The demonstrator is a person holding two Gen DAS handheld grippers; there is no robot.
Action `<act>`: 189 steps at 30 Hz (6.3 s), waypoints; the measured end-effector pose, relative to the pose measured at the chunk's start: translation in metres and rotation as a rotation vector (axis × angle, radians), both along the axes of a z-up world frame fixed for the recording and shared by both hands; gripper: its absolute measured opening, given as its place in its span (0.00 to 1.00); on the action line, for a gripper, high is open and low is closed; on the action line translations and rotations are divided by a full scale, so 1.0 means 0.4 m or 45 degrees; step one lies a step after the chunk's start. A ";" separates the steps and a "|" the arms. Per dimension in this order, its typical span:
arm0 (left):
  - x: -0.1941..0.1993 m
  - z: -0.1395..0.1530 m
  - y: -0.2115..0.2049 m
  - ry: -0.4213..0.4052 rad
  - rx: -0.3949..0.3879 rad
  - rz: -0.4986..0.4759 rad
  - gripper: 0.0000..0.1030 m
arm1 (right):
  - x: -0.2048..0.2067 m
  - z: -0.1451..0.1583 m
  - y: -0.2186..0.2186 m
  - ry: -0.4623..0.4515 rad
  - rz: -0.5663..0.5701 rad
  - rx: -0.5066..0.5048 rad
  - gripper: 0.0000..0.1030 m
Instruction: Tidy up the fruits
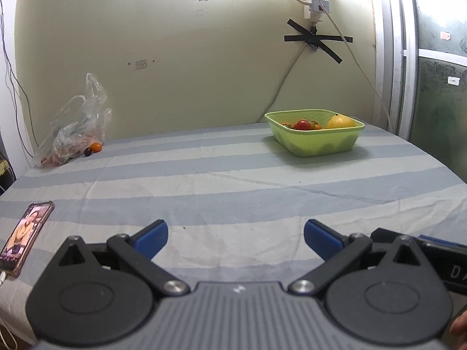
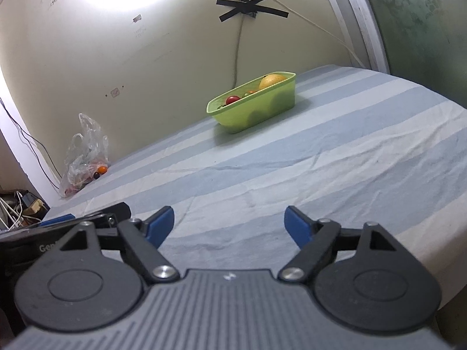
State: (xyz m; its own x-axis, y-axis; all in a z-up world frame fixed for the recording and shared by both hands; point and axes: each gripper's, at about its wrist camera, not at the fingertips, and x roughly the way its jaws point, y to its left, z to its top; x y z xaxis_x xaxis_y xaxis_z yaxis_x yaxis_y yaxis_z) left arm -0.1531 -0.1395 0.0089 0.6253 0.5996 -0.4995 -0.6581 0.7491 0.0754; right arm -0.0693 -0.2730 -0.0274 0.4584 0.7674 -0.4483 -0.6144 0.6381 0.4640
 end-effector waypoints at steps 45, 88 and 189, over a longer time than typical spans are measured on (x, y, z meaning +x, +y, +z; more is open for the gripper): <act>-0.008 -0.037 0.045 0.050 -0.131 0.054 1.00 | -0.015 -0.007 0.024 -0.025 -0.010 -0.094 0.89; -0.014 -0.058 0.062 0.070 -0.198 0.101 1.00 | -0.014 -0.014 0.027 -0.004 -0.006 -0.099 0.89; -0.015 -0.040 0.030 0.082 -0.033 0.105 1.00 | -0.023 -0.017 0.038 -0.010 0.013 -0.128 0.90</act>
